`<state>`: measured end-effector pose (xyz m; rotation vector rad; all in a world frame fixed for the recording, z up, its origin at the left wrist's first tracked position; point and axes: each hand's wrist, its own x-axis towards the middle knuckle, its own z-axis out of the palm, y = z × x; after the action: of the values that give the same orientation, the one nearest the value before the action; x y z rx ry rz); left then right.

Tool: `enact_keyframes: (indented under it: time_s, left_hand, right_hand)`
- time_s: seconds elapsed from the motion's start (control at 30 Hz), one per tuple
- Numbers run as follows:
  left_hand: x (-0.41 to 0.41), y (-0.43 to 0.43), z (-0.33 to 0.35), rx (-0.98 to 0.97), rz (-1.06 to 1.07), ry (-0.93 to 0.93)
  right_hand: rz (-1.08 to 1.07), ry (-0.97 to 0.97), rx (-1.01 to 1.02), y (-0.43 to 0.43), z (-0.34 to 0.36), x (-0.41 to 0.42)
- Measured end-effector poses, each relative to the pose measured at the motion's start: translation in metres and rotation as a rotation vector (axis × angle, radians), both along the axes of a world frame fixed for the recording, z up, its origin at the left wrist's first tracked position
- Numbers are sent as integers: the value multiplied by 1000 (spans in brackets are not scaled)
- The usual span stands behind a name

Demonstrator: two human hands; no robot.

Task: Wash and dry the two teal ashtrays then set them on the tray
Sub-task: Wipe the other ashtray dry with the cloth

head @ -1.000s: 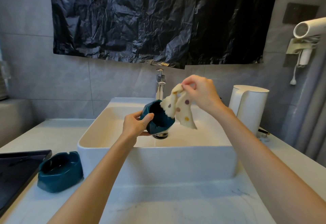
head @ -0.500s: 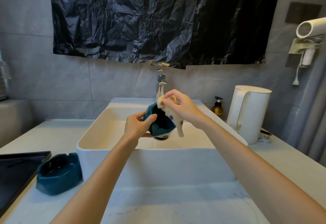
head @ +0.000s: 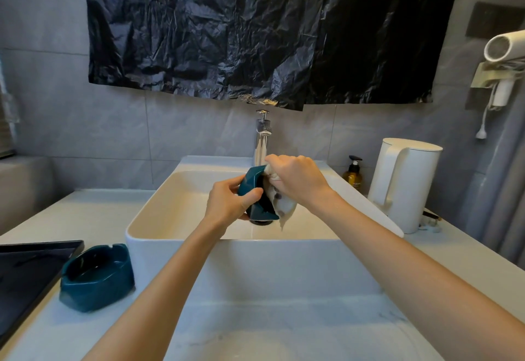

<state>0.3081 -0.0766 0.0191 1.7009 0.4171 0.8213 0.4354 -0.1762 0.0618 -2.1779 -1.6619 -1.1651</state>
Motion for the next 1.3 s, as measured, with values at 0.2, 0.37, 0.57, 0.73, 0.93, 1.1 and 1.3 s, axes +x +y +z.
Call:
enact_keyframes:
  time_s: [0.2,0.37,0.57,0.73,0.93,1.1,1.3]
  left_hand:
    - [1,0,-2,-69,31,-28]
    - [2,2,-2,-66,89,-31]
    - [2,0,-2,-35,28,-24]
    - [0,2,-3,32,-6,16]
    - [1,-1,-1,-45,1,-16]
    - [0,-1,2,-141,30,-41]
    - [0,0,3,-209,84,-53]
  right_hand:
    - [-69,304,268,4,-21,-4]
    - [-77,720,382,2,-33,-7]
    - [-193,336,186,4,-15,-6]
    - [111,-154,12,12,-11,3]
    - [66,121,302,10,-20,2]
    - [-70,536,420,6,-27,-6]
    - [-66,1001,296,-3,-29,-9]
